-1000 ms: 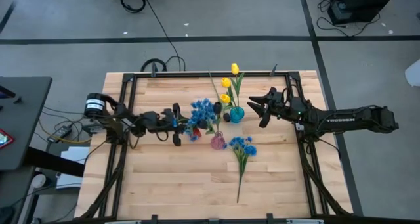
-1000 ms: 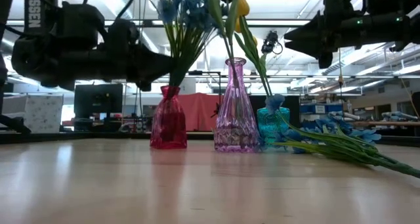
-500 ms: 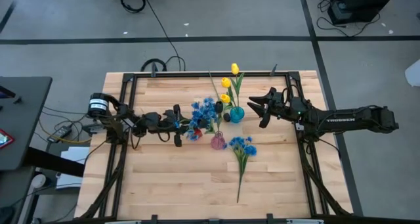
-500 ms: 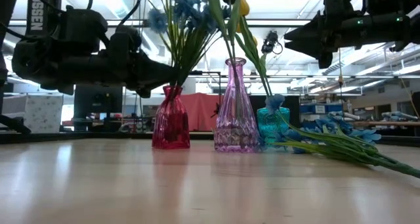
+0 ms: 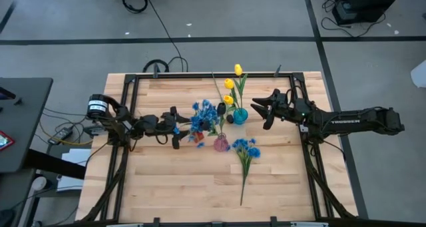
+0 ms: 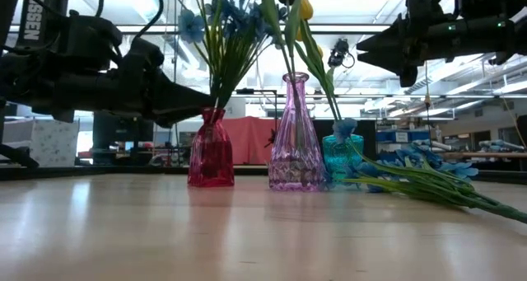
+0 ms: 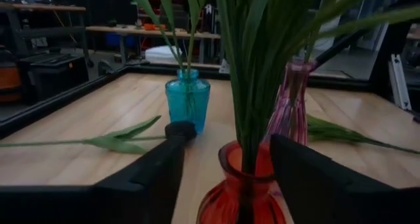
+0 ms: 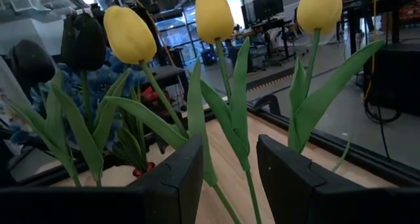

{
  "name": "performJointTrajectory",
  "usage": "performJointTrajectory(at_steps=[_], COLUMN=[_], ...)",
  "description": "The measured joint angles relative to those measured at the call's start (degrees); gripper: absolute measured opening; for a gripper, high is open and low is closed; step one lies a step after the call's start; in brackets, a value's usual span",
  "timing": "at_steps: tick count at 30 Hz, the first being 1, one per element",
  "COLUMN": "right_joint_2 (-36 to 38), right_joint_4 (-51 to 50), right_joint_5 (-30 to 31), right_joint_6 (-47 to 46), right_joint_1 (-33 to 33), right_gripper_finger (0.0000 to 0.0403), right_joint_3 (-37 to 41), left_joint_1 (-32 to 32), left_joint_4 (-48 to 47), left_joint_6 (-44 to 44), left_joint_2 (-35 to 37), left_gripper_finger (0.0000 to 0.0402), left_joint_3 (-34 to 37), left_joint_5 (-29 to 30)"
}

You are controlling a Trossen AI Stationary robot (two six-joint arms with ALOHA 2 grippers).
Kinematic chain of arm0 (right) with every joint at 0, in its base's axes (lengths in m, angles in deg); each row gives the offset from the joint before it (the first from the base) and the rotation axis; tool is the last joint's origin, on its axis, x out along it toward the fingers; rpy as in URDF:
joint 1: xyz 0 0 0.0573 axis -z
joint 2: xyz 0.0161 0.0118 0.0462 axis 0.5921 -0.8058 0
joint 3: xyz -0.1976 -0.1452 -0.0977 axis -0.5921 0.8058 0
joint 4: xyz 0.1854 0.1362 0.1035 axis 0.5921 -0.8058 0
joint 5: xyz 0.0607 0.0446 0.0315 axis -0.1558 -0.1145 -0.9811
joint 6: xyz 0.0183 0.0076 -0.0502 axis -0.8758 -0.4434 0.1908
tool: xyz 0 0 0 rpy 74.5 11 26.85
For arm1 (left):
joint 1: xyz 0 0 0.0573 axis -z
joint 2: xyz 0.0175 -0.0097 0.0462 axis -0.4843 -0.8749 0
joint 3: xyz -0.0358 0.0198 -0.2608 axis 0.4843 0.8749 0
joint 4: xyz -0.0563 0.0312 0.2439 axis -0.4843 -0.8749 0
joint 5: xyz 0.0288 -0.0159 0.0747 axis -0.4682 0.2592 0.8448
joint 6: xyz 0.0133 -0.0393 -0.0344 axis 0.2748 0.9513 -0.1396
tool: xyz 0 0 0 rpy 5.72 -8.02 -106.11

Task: Sort flowers into vase by color
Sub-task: Put the left blue flower into the red vase, then put the black flower into the pink vase

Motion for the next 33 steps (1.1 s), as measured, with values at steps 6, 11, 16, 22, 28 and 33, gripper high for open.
performJointTrajectory(at_steps=[6,11,16,22,28,33], right_joint_2=[-0.40,-1.08,-1.86,-1.88,-1.79,-1.81], right_joint_4=[-0.55,-1.08,-6.20,-13.92,-20.87,-31.90], right_joint_5=[0.07,0.07,0.17,-1.80,-3.14,3.05], right_joint_6=[-1.08,-1.27,-1.79,-7.45,-10.48,-7.97], right_joint_1=[0.02,0.04,0.04,0.66,0.76,1.22], right_gripper_finger=[0.0153,0.0153,0.0153,0.0153,0.0153,0.0153], right_joint_3=[0.00,0.00,-0.02,0.00,0.00,-4.51], left_joint_1=[0.07,0.07,0.04,0.02,0.00,0.00], left_joint_4=[-0.01,0.05,-0.46,-7.39,-10.29,-16.96], left_joint_6=[-1.61,-1.63,0.11,0.74,3.55,4.71], left_joint_2=[0.82,4.20,8.74,12.28,16.47,22.12], left_gripper_finger=[0.0272,0.0278,0.0278,0.0270,0.0264,0.0264], left_joint_3=[1.58,4.56,7.06,7.06,7.06,6.88], left_joint_5=[-0.20,-0.01,1.27,1.80,2.49,2.67])
